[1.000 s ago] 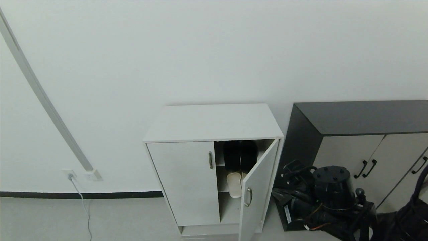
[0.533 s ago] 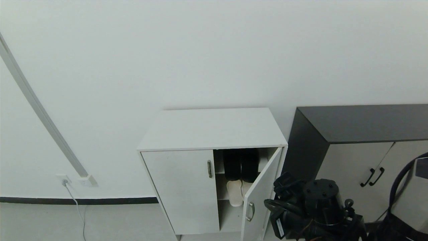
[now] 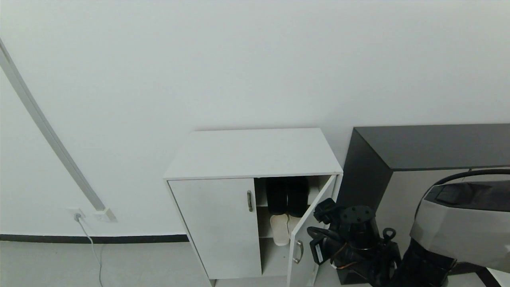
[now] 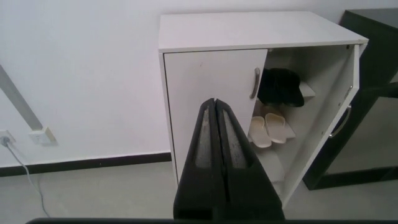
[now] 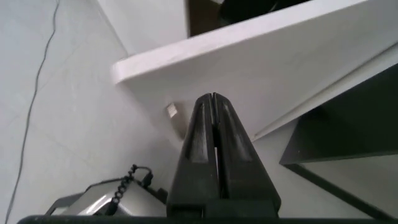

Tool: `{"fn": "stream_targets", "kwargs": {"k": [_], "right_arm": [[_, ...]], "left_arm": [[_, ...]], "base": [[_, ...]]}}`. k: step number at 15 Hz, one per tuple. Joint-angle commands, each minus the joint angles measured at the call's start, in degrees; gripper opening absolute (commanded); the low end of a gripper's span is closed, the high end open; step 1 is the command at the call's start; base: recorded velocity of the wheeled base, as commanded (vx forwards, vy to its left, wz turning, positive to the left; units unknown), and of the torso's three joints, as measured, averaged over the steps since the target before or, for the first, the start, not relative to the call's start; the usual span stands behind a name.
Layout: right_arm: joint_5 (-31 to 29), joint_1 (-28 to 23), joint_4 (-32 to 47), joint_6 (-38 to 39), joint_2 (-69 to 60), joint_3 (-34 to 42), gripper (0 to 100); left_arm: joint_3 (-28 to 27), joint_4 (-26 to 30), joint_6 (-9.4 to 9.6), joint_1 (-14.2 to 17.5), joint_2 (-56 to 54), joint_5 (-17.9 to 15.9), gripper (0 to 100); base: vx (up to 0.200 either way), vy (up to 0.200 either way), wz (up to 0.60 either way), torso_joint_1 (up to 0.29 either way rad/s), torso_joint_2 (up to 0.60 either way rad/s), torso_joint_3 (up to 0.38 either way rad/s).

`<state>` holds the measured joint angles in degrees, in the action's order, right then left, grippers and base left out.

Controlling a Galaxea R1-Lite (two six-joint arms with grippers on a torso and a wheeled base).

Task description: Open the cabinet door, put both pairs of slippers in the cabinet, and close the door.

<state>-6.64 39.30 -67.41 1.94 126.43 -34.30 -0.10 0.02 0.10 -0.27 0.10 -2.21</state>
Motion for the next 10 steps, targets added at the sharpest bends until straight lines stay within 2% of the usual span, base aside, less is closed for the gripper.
{"fn": "stream_targets", "kwargs": {"k": [1,10], "right_arm": [[0.1,-0.8,0.1,0.0,4.2,-3.0,0],[0.0,-3.1,4.1,0.0,10.0,-16.1,0]], "left_arm": [[0.0,0.0,-0.01,0.0,0.0,0.0,0],[0.0,0.0,-0.01,0.0,0.0,0.0,0]], "base": [[0.000,0.000,0.00,0.000,0.00,0.000],[0.000,0.000,0.00,0.000,0.00,0.000]]}}
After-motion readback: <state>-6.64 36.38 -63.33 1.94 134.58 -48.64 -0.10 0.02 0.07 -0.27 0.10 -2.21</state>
